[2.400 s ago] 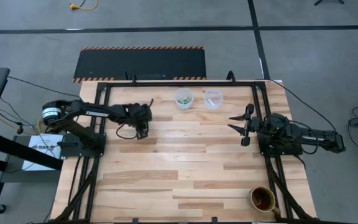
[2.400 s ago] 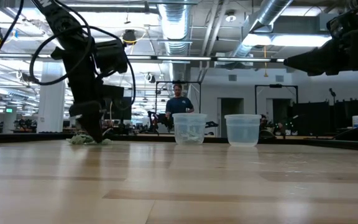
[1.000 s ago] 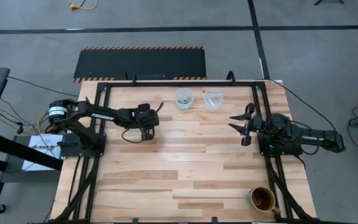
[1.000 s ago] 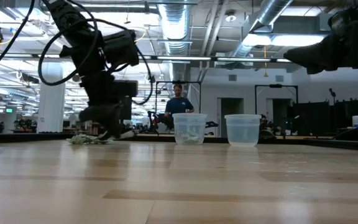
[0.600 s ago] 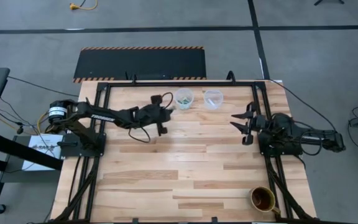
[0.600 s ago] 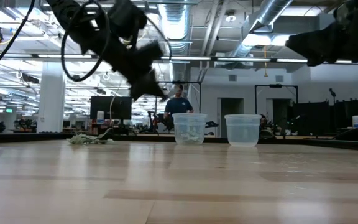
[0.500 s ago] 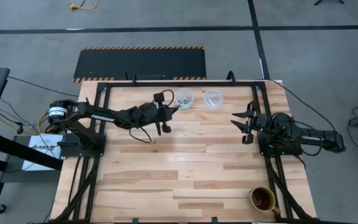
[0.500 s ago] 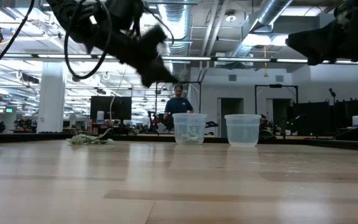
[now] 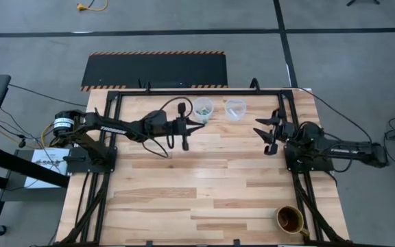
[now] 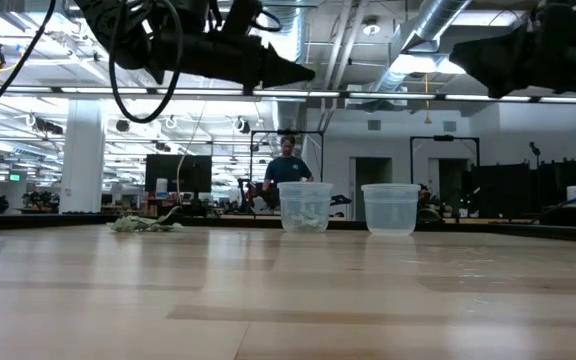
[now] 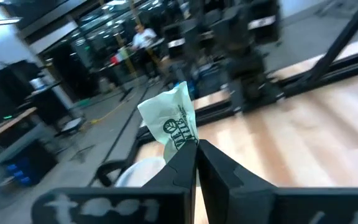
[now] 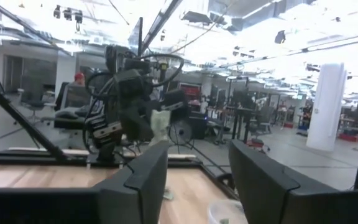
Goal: Pick and place Stevia / Truvia into bins
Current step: Put the stevia packet into the right transparent container
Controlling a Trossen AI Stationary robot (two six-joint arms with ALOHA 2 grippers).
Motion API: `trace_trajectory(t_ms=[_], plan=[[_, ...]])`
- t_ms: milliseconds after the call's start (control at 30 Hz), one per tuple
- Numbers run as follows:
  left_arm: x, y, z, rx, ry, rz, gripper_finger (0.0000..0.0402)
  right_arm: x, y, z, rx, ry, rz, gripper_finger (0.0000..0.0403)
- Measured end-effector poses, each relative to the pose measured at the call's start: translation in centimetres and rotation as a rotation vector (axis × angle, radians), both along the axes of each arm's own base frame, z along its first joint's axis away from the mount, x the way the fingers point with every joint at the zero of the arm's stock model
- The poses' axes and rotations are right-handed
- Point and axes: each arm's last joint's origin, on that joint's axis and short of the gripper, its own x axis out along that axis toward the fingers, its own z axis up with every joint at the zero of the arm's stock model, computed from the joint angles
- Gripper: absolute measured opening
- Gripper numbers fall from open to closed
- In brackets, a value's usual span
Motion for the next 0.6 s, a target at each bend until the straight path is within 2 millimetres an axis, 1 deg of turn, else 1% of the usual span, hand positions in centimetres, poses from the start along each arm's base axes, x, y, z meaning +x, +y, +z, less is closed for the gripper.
trace_trajectory(t_ms=[133, 267, 400, 600], plan=[[0.0, -0.2, 0.1, -0.033, -0.014, -0.063, 0.0000, 0.9, -0.2, 0.2, -0.006, -0.003, -0.002, 0.0207], [0.0, -0.3, 0.1, -0.061, -0.019, -0.105, 0.0000, 2.3, -0.4, 1.1, 0.004, 0.058, 0.005, 0.0233], [0.0, -0.4, 0.1, -0.069, -0.020, -0.126, 0.0000, 4.4, -0.5, 2.7, 0.005, 0.103, 0.051, 0.0239], [0.0, -0.4, 0.2, -0.069, -0.020, -0.128, 0.0000, 7.9, -0.5, 4.6, -0.005, 0.158, 0.156, 0.0235]])
